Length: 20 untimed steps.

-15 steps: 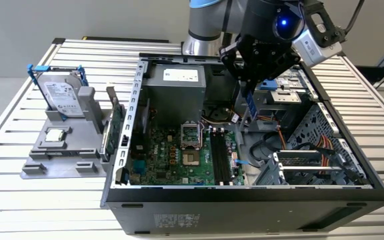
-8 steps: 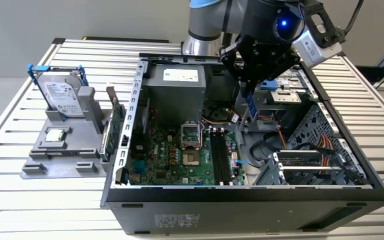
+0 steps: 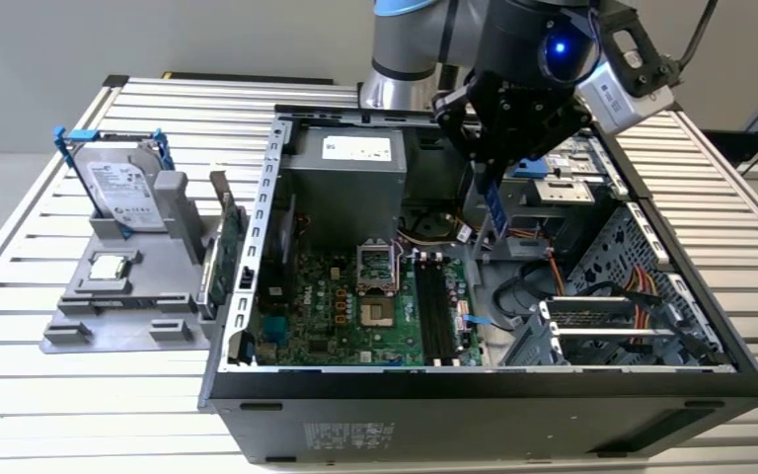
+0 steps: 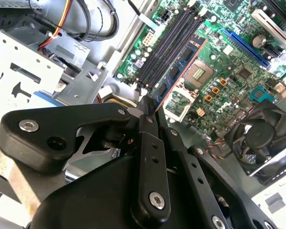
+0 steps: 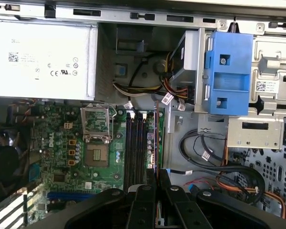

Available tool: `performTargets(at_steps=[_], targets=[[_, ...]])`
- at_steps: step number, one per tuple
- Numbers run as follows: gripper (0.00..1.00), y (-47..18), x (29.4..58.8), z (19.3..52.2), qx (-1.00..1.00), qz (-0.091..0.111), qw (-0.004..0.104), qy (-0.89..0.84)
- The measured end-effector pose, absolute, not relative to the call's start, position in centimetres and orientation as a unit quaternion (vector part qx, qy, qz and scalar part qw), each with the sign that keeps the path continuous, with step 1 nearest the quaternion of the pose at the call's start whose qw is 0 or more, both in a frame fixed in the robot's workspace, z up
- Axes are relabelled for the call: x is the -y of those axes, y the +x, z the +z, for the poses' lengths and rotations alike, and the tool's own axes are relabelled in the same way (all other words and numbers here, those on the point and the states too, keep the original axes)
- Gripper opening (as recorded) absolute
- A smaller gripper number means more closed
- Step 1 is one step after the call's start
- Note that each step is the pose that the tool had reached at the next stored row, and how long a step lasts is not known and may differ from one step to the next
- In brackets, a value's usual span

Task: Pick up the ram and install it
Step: 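Insert the ram into the slot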

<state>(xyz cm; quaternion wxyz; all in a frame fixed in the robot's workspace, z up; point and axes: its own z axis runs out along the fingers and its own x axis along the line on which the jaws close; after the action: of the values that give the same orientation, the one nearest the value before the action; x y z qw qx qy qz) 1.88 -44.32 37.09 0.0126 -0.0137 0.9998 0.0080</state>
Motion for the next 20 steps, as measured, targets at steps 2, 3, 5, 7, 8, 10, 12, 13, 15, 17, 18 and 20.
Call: performTargets(at_steps=[2,3,5,7,8,10,12,13,15,17,18,20], targets=[[0.00,1.90,44.32,37.05,-1.000,0.008,0.013,-0.014],[0.00,1.92,44.32,37.02,-1.000,0.008,0.013,-0.014],[0.00,1.97,44.32,36.98,-1.000,0.008,0.013,-0.014],[0.00,2.03,44.32,36.94,-1.000,0.008,0.013,-0.014],[0.00,2.07,44.32,36.92,-1.000,0.008,0.013,-0.014],[0.00,2.12,44.32,36.88,-1.000,0.008,0.013,-0.014],[0.00,2.14,44.32,36.86,-1.000,0.008,0.013,-0.014],[0.00,2.15,44.32,36.84,-1.000,0.008,0.013,-0.014],[0.00,2.15,44.32,36.81,-1.000,0.008,0.013,-0.014],[0.00,2.15,44.33,36.77,-1.000,0.008,0.013,-0.014],[0.00,2.15,44.34,36.75,-1.000,0.008,0.013,-0.014],[0.00,2.16,44.36,36.69,-1.000,0.008,0.013,-0.014]])
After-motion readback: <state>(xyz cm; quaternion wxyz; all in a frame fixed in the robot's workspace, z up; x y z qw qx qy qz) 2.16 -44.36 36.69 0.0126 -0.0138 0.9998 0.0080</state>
